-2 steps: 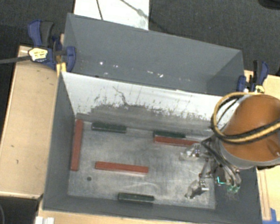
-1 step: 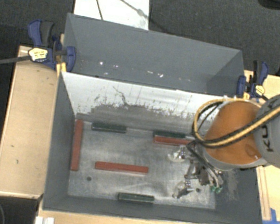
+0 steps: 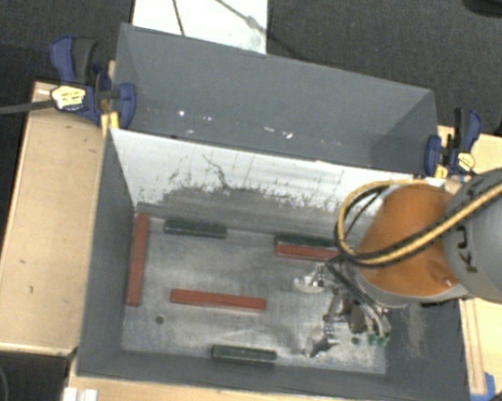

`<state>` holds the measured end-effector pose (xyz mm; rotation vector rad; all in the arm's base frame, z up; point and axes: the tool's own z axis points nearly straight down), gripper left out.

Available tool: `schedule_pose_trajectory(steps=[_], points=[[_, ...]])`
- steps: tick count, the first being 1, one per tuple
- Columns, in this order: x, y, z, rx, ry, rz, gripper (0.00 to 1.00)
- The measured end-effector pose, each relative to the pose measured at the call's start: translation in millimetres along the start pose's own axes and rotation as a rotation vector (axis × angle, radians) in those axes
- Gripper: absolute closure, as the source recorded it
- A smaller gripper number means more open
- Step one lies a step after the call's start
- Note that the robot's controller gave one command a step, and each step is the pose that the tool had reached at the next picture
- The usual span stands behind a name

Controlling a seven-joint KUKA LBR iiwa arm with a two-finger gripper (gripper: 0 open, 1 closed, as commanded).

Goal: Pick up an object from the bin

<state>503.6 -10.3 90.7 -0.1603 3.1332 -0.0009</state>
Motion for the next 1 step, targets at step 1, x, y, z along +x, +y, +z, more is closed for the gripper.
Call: schedule_pose_trajectory(steps=[1], points=[[-3.2, 30.7, -44.2, -0.002, 0.009, -0.04, 0.0]])
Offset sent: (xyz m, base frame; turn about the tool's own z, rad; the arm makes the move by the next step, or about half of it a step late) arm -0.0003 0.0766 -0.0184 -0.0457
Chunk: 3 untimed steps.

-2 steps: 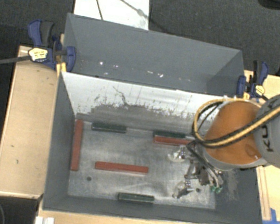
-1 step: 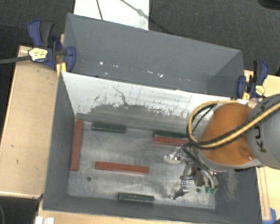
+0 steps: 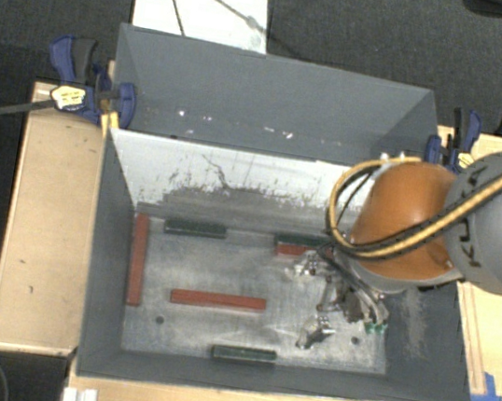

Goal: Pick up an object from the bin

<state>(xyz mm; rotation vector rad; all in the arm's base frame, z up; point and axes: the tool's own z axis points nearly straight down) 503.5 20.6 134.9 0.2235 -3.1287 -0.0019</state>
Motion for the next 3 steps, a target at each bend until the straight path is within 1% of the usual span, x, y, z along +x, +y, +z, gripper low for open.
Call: schedule_pose_trajectory(steps=[1, 2, 3], points=[[-9.8, 43.7, 54.6, 0.003, -0.007, -0.006, 1.0], [-10.0, 44.9, 57.3, 0.002, -0.014, -0.009, 0.0], [-10.1, 44.8, 57.6, 0.002, -0.014, -0.01, 0.0]])
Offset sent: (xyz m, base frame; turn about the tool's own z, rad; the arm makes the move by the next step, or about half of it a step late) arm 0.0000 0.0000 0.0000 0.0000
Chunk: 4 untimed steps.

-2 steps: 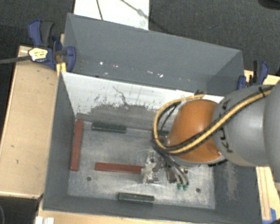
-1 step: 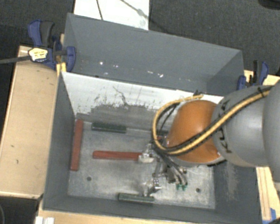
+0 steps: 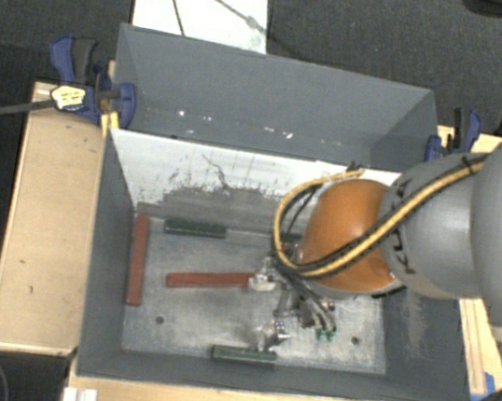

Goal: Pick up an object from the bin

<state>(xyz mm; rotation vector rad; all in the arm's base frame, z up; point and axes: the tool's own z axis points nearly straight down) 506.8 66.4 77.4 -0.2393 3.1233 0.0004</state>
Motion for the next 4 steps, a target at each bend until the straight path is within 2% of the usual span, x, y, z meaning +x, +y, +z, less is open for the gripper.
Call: schedule_pose_trajectory(steps=[1, 2, 3, 4], points=[[-12.5, -3.5, 0.7, -0.003, 0.006, 0.015, 0.0], [-70.6, 37.2, 2.4, -0.001, 0.005, -0.041, 1.0], [-68.9, 36.8, 3.9, 0.0, 0.011, -0.044, 0.0], [-68.9, 36.7, 3.9, 0.0, 0.011, -0.046, 0.0]])
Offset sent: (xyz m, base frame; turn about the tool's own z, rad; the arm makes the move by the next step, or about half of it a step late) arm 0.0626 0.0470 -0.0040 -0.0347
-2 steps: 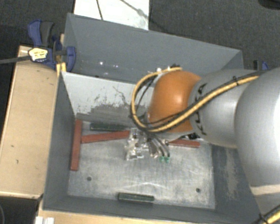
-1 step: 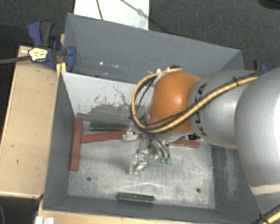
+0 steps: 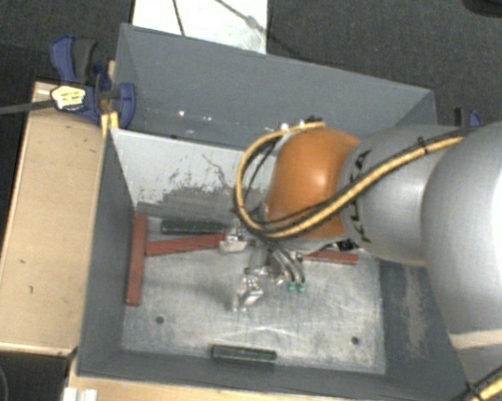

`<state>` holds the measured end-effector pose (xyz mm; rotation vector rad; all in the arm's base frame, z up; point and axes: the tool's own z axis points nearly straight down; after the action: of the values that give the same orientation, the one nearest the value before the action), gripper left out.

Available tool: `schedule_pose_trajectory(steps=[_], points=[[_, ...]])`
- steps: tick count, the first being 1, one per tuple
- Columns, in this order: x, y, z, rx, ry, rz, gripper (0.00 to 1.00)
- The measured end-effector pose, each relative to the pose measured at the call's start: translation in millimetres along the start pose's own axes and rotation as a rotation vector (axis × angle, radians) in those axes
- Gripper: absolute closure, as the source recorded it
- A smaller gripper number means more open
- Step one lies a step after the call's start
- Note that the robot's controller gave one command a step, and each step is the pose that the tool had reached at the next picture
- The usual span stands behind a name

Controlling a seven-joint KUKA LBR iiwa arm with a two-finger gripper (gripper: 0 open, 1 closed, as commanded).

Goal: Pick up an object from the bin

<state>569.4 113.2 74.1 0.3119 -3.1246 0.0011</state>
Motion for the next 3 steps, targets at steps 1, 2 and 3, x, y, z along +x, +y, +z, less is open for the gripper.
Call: schedule_pose_trajectory(steps=[1, 2, 3], points=[[8.4, 1.0, -9.6, 0.0, -0.002, -0.008, 0.0], [-11.4, 32.8, -64.4, 0.0, 0.0, -0.037, 0.0], [-14.5, 38.2, -77.5, -0.002, -0.022, -0.053, 0.0]])
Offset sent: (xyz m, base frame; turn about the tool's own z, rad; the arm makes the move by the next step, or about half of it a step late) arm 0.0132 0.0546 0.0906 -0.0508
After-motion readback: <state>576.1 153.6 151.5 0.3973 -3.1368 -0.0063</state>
